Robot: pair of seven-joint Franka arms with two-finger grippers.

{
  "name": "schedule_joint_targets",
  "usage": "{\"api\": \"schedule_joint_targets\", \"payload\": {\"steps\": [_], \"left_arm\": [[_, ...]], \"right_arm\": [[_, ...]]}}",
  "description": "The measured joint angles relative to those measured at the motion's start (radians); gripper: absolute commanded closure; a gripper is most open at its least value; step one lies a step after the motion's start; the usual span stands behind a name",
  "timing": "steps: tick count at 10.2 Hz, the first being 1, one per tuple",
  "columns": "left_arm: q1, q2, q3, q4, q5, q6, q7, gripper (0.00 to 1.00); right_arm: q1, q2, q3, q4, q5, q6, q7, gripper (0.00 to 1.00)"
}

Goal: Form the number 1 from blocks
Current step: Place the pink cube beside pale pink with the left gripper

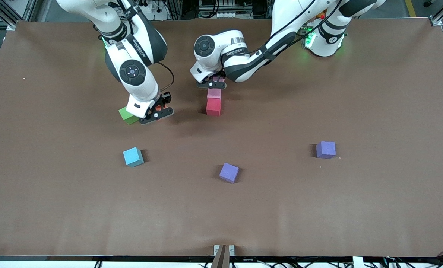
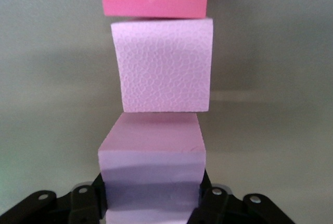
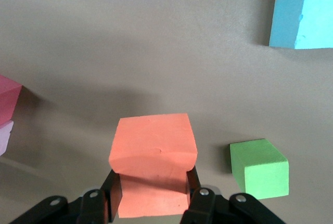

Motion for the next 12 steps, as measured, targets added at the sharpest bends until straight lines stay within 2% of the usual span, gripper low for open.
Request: {"api": "schedule_joint_targets", "payload": {"steps": [4, 10, 11, 12], "left_arm": [[-0.042, 0.031, 0.062, 0.038, 0.0, 0.001, 0.006, 1.0], [-0.087, 0.06, 0.092, 0.07, 0.0, 0.005, 0.007, 1.0], [-0.087, 0.06, 0.094, 0.075, 0.0, 0.005, 0.007, 0.92], [-0.087, 0.063, 0.095, 0.08, 0.0, 0.008, 0.007, 0.05]], "right_arm": [[0.0, 0.015, 0.001, 0.008, 0.0, 0.0, 0.0, 1.0], [0.002, 0.02, 0.008, 0.062, 0.023, -0.001, 0.032, 1.0], [0.003, 0.029, 0.009, 0.075, 0.047, -0.001, 0.044, 1.0], [0.007, 0.044, 0.009, 0.096, 0.074, 0.0, 0.058, 1.0]]}}
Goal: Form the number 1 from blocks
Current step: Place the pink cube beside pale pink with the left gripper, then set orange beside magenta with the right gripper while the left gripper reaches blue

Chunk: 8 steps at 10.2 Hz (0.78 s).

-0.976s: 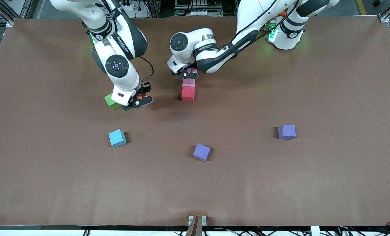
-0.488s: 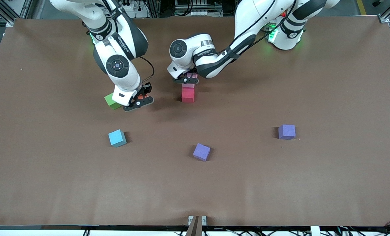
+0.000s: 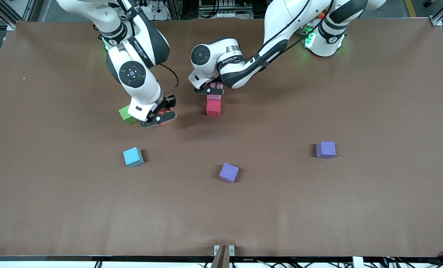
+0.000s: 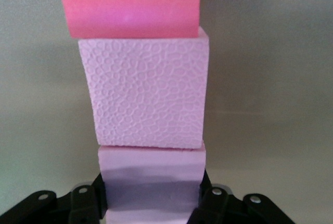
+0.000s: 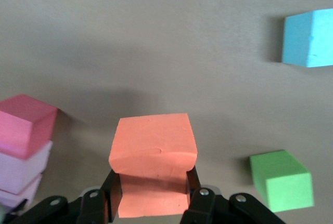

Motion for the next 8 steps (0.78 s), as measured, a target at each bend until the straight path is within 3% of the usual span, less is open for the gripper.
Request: {"api": "schedule_joint_targets", "payload": {"steps": [1, 8], "left_arm": [[0.0, 0.005, 0.001, 0.008, 0.0, 0.004, 0.0, 0.0], [-0.001, -0.018, 0.008, 0.047, 0.006, -0.014, -0.005, 0.0]], "right_arm": [[0.005, 0.018, 0.001, 0.029, 0.013, 0.0, 0.023, 1.0], [0.001, 0.061, 0.0, 0.11, 0.083, 0.0, 0.069, 1.0]]}}
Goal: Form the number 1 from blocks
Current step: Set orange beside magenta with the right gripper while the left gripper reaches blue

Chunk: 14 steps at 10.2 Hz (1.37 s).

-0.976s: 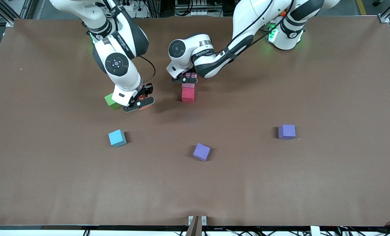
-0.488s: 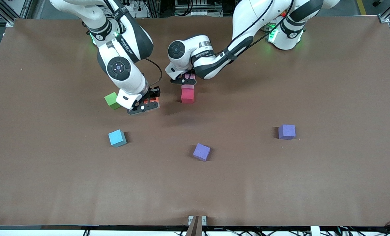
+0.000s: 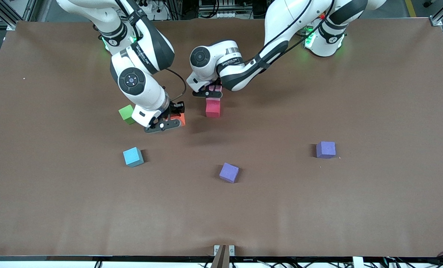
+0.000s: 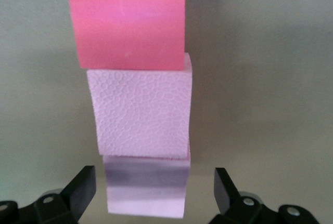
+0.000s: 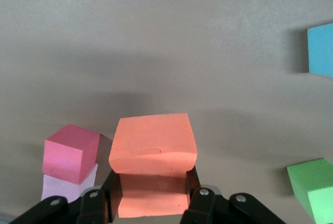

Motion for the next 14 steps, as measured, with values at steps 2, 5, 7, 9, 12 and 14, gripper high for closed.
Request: {"api": "schedule_joint_targets", "payload": {"steps": [2, 5, 7, 9, 12, 14], "left_arm": [[0.006, -0.085, 0.002, 0.011, 0.0, -0.057, -0.002, 0.0], [0.128, -0.199, 0.018, 0.014, 0.006, -0.125, 0.031, 0.0], [0.31, -0.226, 0.023, 0.014, 0.009, -0.128, 0.156, 0.0], [0.48, -0.233, 0.026, 0.011, 0.02, -0.129, 0.29, 0.0], [0.651, -0.23, 0.026, 0.001, 0.078, -0.129, 0.405, 0.0], [0.732, -0.228, 0.027, -0.013, 0.082, -0.129, 0.495, 0.0]], "right_arm": [[0.0, 0.005, -0.001, 0.009, 0.003, 0.0, 0.003, 1.0], [0.0, 0.009, -0.001, 0.013, 0.004, 0.0, 0.013, 1.0], [0.002, 0.018, 0.0, 0.027, 0.005, 0.0, 0.041, 1.0], [0.01, 0.044, 0.004, 0.057, 0.006, 0.0, 0.099, 1.0], [0.083, 0.14, 0.007, 0.156, 0.007, 0.003, 0.256, 1.0], [0.141, 0.217, 0.007, 0.233, 0.006, 0.008, 0.349, 1.0]]}}
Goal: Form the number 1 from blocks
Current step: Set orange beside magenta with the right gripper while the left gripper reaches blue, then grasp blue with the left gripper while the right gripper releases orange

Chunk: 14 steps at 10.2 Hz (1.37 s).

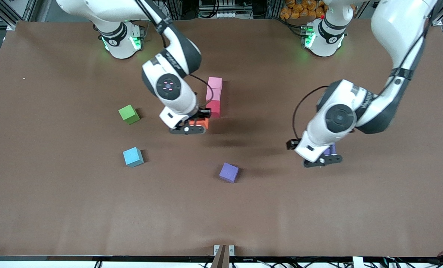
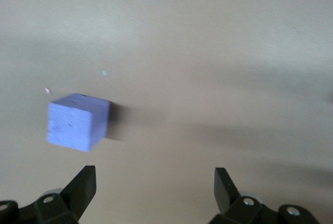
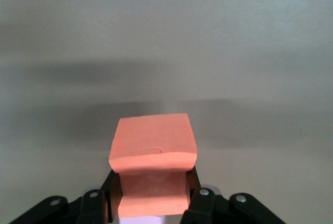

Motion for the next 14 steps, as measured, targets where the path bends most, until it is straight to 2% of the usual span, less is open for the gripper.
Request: {"api": "schedule_joint_targets", "payload": {"steps": [4, 6, 10, 14], "left_arm": [[0.102, 0.017, 0.004, -0.026, 0.01, 0.0, 0.095, 0.0], [0.131, 0.053, 0.008, -0.032, 0.065, 0.0, 0.096, 0.0], [0.151, 0.157, 0.013, -0.032, 0.131, 0.009, 0.096, 0.0], [0.149, 0.187, 0.013, -0.036, 0.149, 0.009, 0.097, 0.0]], "right_arm": [[0.046, 0.067, 0.0, 0.021, -0.029, 0.042, 0.073, 1.0], [0.055, 0.086, 0.0, 0.024, -0.034, 0.055, 0.09, 1.0], [0.057, 0.113, 0.0, 0.027, -0.04, 0.066, 0.099, 1.0], [0.061, 0.131, 0.0, 0.034, -0.04, 0.067, 0.147, 1.0]]}}
